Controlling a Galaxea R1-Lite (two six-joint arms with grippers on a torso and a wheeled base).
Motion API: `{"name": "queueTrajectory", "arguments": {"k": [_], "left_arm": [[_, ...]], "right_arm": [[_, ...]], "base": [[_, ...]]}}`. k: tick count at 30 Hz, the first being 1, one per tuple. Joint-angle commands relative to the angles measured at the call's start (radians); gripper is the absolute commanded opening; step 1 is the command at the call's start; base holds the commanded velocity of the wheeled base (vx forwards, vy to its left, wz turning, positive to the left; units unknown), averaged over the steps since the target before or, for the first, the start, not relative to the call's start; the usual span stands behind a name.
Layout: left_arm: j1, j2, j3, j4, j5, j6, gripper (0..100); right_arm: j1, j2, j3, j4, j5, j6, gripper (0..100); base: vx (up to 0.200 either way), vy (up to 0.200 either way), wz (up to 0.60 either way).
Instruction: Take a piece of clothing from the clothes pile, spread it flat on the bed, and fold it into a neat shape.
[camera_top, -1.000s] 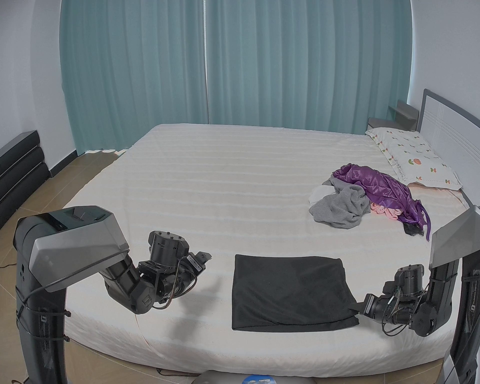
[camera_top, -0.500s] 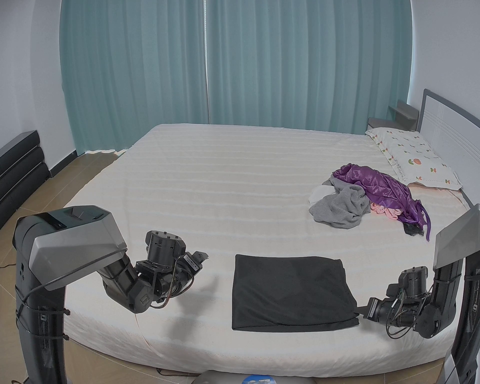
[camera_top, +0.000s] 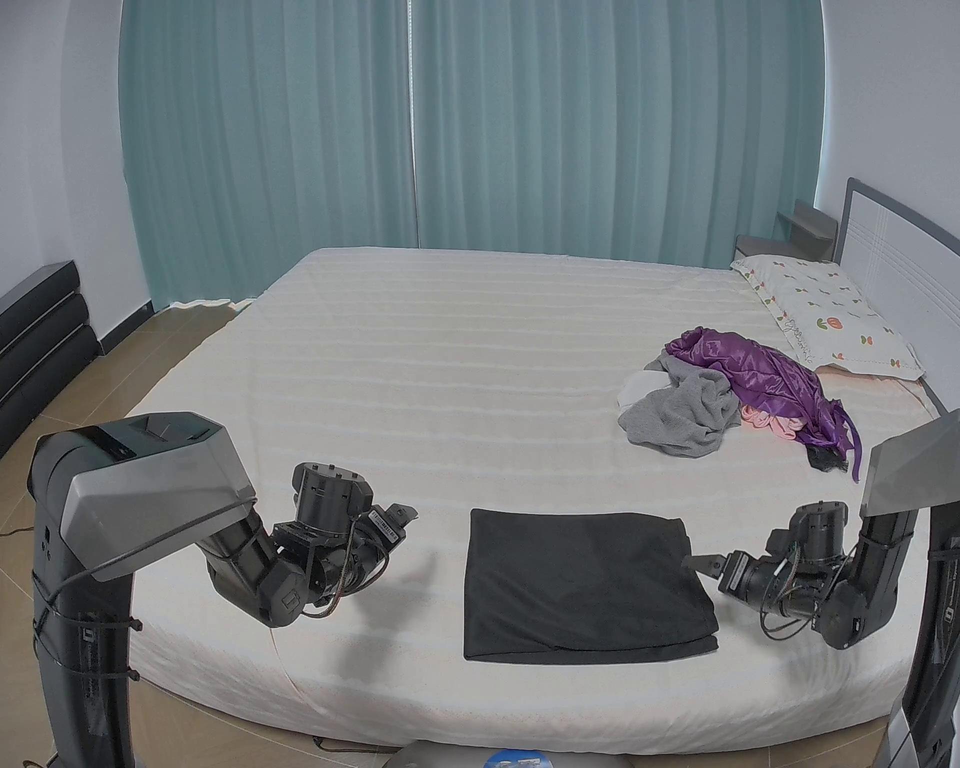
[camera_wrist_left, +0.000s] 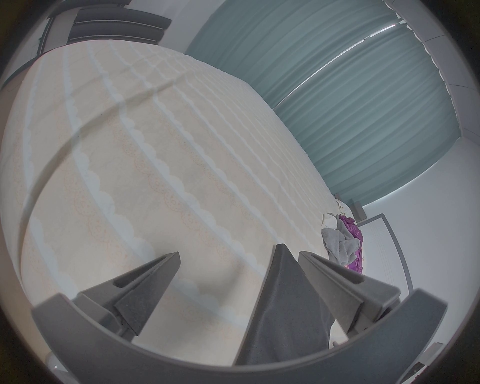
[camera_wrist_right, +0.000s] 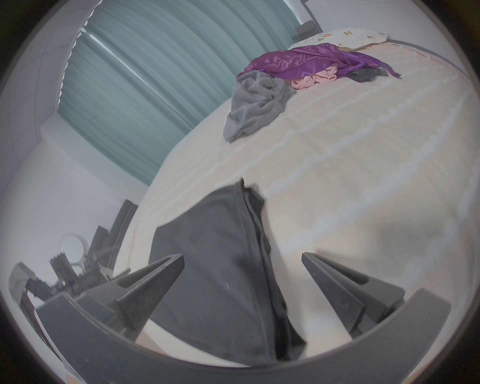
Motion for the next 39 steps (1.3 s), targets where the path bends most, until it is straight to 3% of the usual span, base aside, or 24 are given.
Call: {"name": "queueTrajectory", "arguments": {"k": [1,7,18,19,39], "left_arm": [[0.001,0.003,0.002,-0.002,0.000,-0.001,100],[-0.001,0.005,0.000,-0.002,0.000,-0.001,100],[-0.004,0.005,0.003,-0.002,0.001,0.000,100],[-0.004,0.005,0.003,-0.002,0.001,0.000,100],[-0.010,0.013,0.003,-0.002,0.008,0.008,100]], "right_arm": [[0.004,0.088,-0.255,0.116,-0.002,0.120,100],[0.002,0.131,-0.411,0.211,-0.039,0.182,100],[0.036,0.226,-0.559,0.224,-0.094,0.178,100],[0.039,0.240,-0.580,0.226,-0.113,0.175,0],[0.016,0.246,-0.608,0.226,-0.131,0.183,0]], "base": [[0.000,0.000,0.00],[0.000,0.000,0.00],[0.000,0.000,0.00],[0.000,0.000,0.00],[0.000,0.000,0.00]]}}
